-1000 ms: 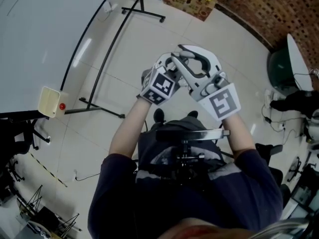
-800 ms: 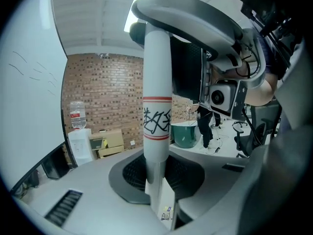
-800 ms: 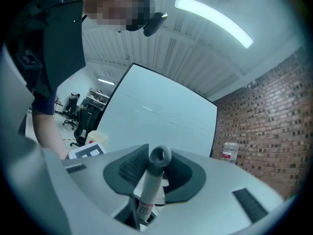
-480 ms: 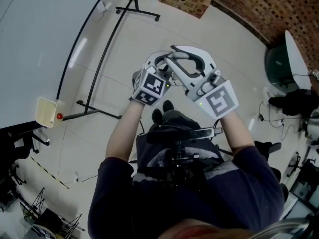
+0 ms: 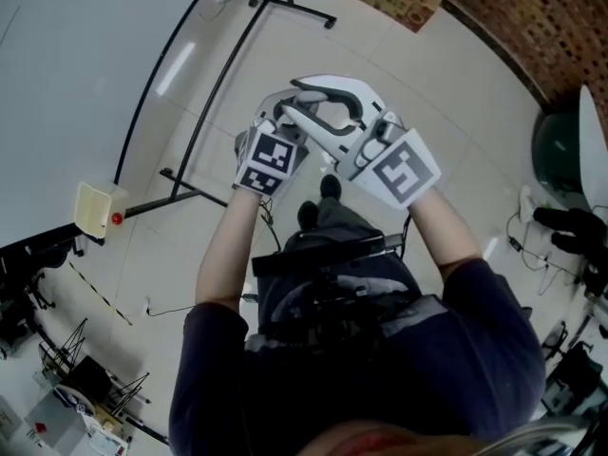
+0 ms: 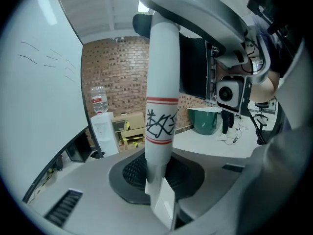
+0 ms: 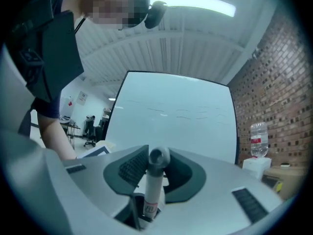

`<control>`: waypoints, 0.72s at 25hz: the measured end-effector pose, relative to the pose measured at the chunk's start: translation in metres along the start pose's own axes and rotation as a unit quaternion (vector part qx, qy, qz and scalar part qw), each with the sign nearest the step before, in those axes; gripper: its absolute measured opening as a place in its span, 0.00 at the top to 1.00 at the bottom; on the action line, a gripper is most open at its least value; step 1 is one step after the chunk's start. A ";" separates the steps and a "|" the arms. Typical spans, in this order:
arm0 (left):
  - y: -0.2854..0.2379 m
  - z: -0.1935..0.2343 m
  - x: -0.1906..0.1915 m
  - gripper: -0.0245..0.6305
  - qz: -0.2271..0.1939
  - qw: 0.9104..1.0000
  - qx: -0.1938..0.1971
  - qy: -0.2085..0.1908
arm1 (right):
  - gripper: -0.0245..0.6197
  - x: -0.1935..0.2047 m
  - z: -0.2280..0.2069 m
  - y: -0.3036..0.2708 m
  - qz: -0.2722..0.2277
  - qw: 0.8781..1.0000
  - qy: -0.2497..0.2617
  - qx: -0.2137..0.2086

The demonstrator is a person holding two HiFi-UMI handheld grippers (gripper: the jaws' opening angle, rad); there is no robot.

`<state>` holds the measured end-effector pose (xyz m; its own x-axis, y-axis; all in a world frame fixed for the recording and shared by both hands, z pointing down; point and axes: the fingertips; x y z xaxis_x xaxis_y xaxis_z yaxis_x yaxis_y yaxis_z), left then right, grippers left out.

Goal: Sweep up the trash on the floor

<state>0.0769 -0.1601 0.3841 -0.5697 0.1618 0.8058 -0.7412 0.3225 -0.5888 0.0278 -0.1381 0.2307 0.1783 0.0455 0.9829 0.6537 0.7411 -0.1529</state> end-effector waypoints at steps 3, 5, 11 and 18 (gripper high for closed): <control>-0.008 0.011 0.001 0.89 0.011 1.000 -0.023 0.013 | 0.79 0.002 -0.012 -0.004 -0.014 0.999 -0.026 -0.040; -0.007 0.019 0.008 0.89 0.019 0.999 -0.037 0.022 | 0.79 0.004 -0.010 -0.012 -0.016 0.997 -0.028 -0.068; 0.018 0.061 0.040 0.89 0.031 0.994 -0.085 0.060 | 0.79 0.002 0.012 -0.060 -0.014 0.989 -0.018 -0.145; 0.041 0.114 0.064 0.89 0.010 0.991 -0.099 0.088 | 0.79 -0.004 0.029 -0.124 0.016 0.985 0.005 -0.174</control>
<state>-0.0305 -0.2429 0.4036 -0.4990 0.3246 0.8035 -0.6369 0.4914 -0.5940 -0.0750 -0.2109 0.2485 0.2082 0.0571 0.9764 0.8595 0.4658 -0.2105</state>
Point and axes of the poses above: the fingertips, and each gripper's own axes: y backward along the fingers, z to its left, x out of its underside, and after that the axes turned 9 degrees about z, right-handed
